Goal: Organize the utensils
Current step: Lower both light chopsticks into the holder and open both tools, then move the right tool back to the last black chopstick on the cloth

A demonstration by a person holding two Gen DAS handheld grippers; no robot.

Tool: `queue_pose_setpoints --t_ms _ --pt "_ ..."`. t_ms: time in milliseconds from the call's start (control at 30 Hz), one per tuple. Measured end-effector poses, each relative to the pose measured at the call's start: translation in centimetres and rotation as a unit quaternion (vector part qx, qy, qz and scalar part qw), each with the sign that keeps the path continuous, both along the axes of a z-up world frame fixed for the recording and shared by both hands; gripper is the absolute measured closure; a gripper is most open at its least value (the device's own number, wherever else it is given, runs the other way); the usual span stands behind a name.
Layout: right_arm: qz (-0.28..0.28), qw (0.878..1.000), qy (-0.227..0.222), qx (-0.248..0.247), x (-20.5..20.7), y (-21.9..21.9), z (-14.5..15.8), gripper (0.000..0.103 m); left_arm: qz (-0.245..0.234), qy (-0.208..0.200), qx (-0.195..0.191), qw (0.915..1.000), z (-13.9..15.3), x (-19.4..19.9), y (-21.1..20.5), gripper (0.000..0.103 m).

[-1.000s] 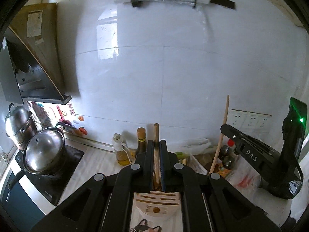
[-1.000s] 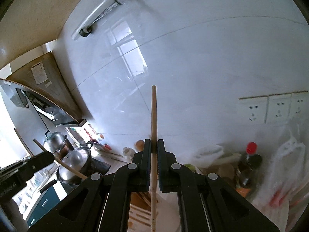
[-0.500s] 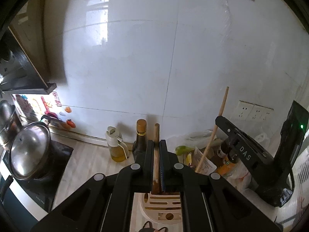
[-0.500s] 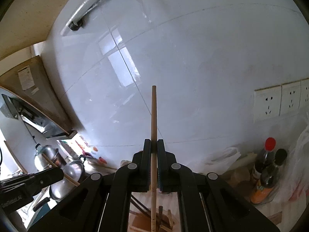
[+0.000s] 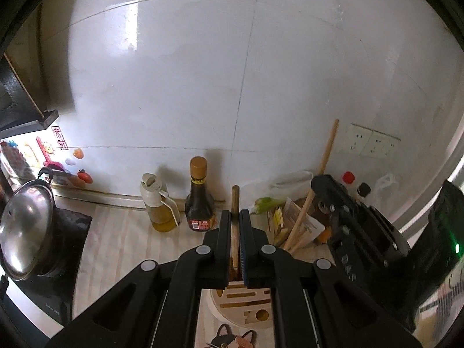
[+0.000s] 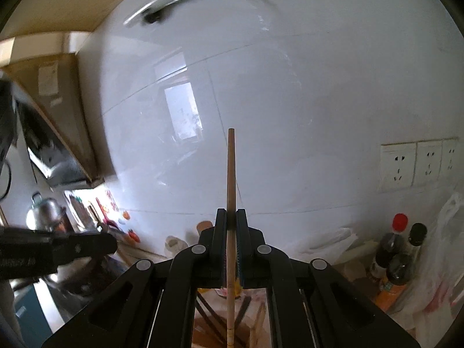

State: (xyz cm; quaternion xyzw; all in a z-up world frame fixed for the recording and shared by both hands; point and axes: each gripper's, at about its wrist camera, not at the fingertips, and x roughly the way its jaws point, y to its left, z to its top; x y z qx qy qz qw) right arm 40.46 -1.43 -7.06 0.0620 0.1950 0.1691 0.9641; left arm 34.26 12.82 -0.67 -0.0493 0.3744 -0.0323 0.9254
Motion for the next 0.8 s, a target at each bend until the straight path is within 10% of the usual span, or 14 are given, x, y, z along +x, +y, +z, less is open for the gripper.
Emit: queue_pose_setpoints --t_ms 500,667,800 --pt "0.006 0.996 0.081 -0.035 -4.4 0.0 -2.2 0.094 -0.027 0.040 -0.035 0.9982 -2.1 -0.5 1.0 0.093" --pt "-0.015 0.994 0.107 -0.014 -5.4 -1.4 -1.3 0.048 -0.011 0.022 -0.032 0.9992 -1.0 -1.8 2.1 0.012" --pt "-0.033 0.991 0.122 -0.035 -6.3 -2.1 -0.3 0.041 0.018 0.005 -0.003 0.9998 -0.9 -3.1 2.7 0.003"
